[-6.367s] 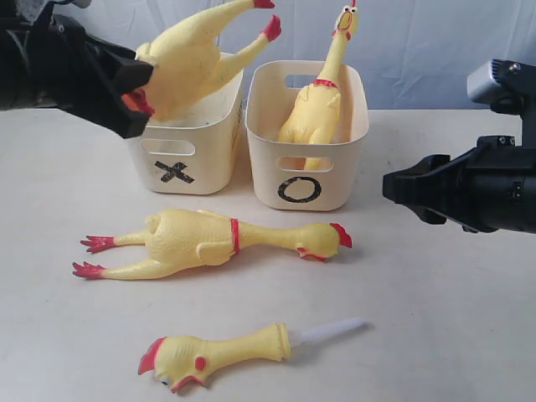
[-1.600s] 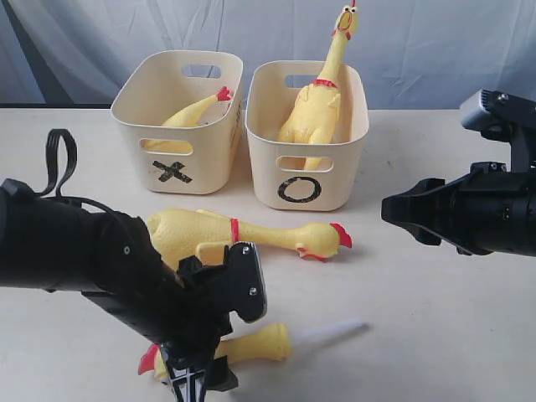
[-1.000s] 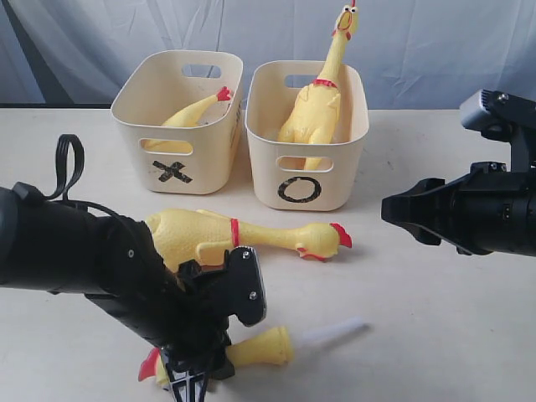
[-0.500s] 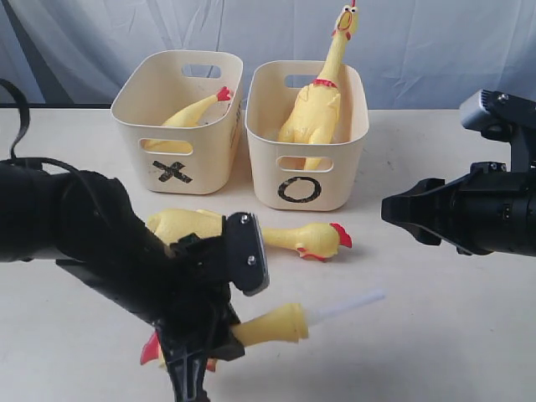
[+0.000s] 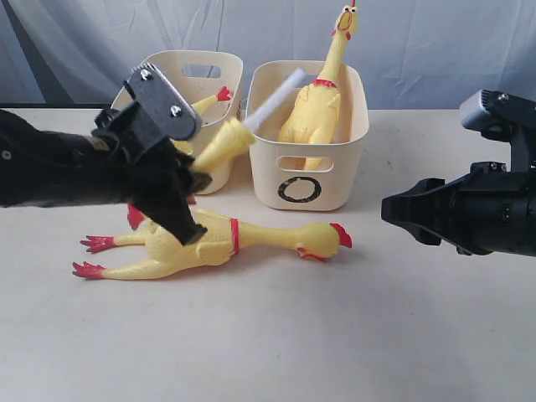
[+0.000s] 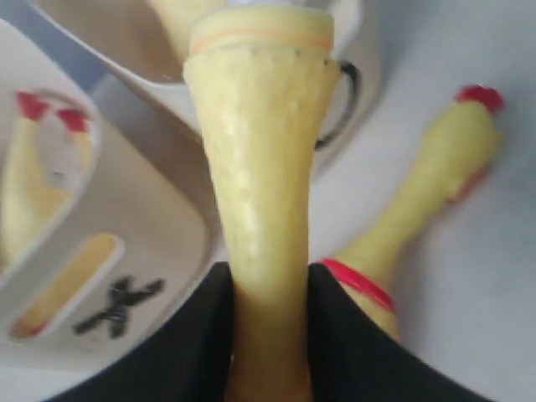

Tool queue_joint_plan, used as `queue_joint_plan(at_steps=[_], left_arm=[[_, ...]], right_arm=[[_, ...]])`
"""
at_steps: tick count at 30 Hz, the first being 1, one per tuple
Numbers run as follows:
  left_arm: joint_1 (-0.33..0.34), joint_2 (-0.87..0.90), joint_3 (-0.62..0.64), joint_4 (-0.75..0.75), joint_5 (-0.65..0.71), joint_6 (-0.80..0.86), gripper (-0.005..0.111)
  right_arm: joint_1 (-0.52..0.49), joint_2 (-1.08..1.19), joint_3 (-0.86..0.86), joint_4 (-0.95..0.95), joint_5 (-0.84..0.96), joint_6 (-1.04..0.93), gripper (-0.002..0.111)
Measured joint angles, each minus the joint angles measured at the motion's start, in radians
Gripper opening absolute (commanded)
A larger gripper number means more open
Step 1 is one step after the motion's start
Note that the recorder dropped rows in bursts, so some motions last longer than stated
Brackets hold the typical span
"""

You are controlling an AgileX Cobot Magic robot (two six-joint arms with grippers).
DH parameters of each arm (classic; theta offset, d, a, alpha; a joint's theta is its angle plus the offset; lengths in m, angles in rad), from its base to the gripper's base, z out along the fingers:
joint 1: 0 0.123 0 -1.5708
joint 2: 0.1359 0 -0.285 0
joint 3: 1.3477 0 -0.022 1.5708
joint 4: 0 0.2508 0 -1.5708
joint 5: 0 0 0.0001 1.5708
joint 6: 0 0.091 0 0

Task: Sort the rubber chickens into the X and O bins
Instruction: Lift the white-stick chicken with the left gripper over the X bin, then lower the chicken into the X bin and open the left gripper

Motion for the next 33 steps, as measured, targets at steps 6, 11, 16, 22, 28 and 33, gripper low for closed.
queue_joint_plan(at_steps=[6, 11, 16, 22, 28, 33], left_arm=[[0.036, -0.006, -0.023, -0.006, -0.262, -0.004, 0.000], [0.062, 0.006, -0.093, 0.018, -0.366, -0.008, 0.000], [0.091, 0.076, -0.185, 0.045, -0.387, -0.016, 0.000], [0.127, 0.198, -0.260, 0.129, -0.390, -0.039, 0.000], [0.180, 0.300, -0.331, 0.356, -0.388, -0.259, 0.000], [0.236, 0.359, -0.394, 0.699, -0.384, -0.662, 0.000]], right_arm=[[0.000, 0.000, 0.000, 0.002, 0.000, 0.000, 0.045], [0.000, 0.000, 0.000, 0.014, 0.000, 0.000, 0.045], [0.000, 0.000, 0.000, 0.017, 0.000, 0.000, 0.045], [0.000, 0.000, 0.000, 0.017, 0.000, 0.000, 0.045], [0.000, 0.000, 0.000, 0.017, 0.000, 0.000, 0.045], [0.000, 0.000, 0.000, 0.022, 0.000, 0.000, 0.045]])
